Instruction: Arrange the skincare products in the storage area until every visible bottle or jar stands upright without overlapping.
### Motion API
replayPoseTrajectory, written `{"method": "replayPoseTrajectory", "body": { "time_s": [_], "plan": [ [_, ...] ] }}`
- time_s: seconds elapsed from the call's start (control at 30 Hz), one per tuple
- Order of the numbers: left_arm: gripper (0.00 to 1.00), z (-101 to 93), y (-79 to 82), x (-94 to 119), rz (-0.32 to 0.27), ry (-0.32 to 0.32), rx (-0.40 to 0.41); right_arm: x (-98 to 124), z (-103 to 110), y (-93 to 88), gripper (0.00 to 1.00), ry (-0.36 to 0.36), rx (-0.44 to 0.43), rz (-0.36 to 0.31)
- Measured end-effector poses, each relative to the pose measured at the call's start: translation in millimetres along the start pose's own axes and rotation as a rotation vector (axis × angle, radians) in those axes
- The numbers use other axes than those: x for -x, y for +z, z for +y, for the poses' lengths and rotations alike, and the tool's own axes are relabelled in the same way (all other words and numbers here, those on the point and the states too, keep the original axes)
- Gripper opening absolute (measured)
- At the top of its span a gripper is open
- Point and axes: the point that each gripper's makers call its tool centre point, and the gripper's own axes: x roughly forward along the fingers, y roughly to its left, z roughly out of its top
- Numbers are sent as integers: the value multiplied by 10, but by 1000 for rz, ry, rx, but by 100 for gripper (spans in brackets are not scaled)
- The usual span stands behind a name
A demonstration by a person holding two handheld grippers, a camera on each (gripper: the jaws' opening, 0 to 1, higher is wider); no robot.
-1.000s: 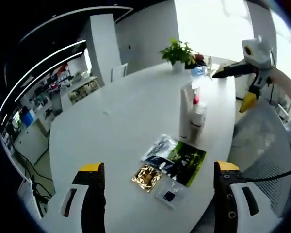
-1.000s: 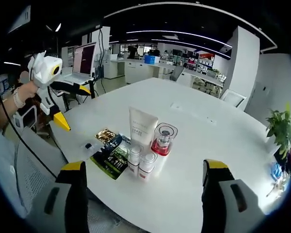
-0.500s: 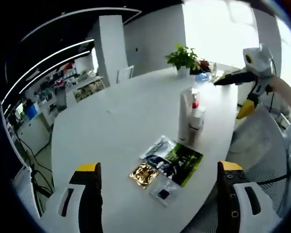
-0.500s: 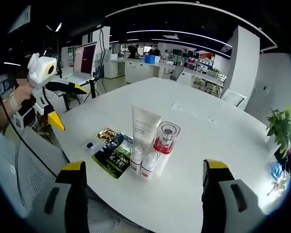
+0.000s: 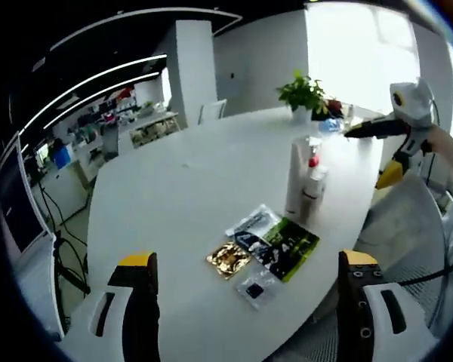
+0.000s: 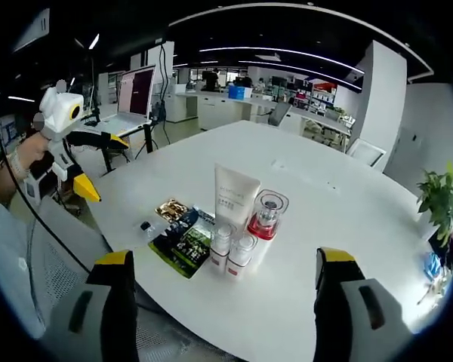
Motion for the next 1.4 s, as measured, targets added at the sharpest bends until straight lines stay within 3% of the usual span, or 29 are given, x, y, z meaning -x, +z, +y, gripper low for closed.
{"method": "replayPoseTrajectory", "body": {
  "time_s": [0.2,0.73,1.4],
  "plan": [
    [97,67,19,22,-5,30,11,-25,30,16,100,15,-7,-13],
    [97,183,34,109,-28,91,40,-91,48,-75,100,52,3,42],
    [97,153,11,149,-36,96,56,-111,142,-19,100,71,21,38]
  ]
}}
